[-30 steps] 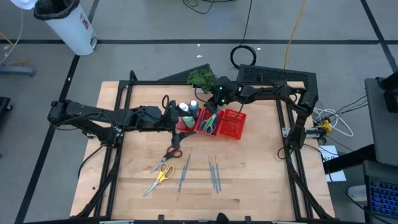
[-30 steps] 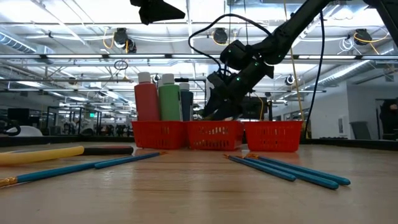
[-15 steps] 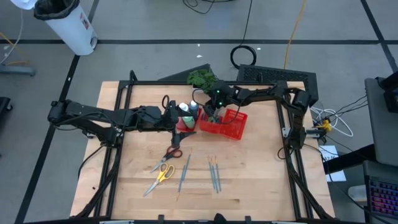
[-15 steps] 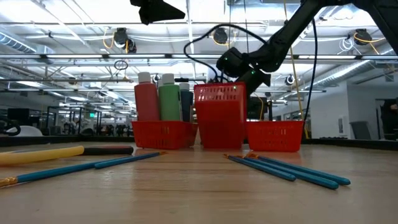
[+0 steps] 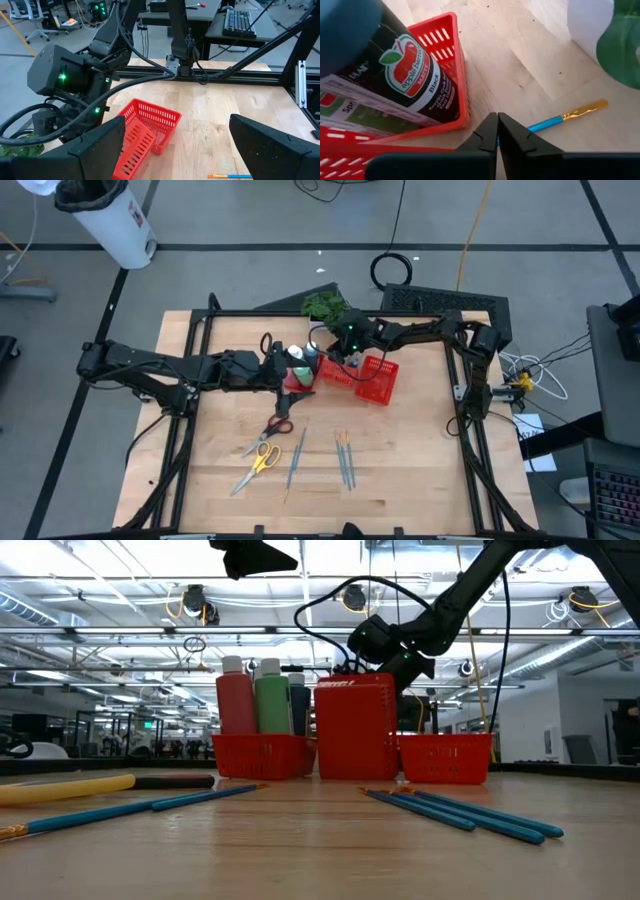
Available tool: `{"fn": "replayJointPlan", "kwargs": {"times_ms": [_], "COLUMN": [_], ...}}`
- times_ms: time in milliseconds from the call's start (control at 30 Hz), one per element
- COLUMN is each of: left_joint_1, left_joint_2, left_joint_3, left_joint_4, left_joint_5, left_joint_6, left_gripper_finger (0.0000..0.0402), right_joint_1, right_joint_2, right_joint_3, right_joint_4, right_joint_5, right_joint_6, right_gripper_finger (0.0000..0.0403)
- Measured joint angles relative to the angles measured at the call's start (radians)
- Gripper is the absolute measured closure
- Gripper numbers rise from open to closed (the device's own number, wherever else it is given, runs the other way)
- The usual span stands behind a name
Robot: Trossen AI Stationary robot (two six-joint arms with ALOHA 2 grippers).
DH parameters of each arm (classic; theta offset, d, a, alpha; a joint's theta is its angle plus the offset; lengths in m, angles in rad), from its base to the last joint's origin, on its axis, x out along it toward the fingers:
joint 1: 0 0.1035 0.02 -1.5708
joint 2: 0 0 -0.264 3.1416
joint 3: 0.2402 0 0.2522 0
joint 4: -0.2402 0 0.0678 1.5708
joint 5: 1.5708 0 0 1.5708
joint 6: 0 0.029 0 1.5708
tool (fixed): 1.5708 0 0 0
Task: Pick & Place Paint Supplies
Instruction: Put the blue paint brush into the right red bin, then adjust the middle red bin on the table
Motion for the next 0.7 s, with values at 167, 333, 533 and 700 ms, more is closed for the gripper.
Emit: {"fn": "replayJointPlan", "kwargs": {"times_ms": [167, 333, 533, 700], "left_joint_1": [0.0, 0.0, 0.0, 0.0], "left_joint_2": [0.0, 0.0, 0.0, 0.0], "left_joint_3": [0.0, 0.0, 0.0, 0.0], "left_joint_4": [0.0, 0.0, 0.0, 0.0], "left_joint_5": [0.0, 0.0, 0.0, 0.0], "left_joint_6": [0.0, 0.0, 0.0, 0.0], "left_gripper_finger": [0.0036, 0.0036, 0.0036, 0.0036], "right_joint_1": [0.009, 0.035, 0.078, 0.114], "right_joint_2": [-0.022, -0.09, -0.194, -0.26], "right_joint_3": [0.0, 0.0, 0.002, 0.002], "right_joint_4": [0.0, -0.008, -0.029, -0.075], "right_joint_5": [0.009, 0.088, 0.139, 0.182], "right_joint_6": [-0.029, -0.078, -0.127, -0.156], "right_gripper_finger": [0.0402, 0.0403, 0.0403, 0.0403]}}
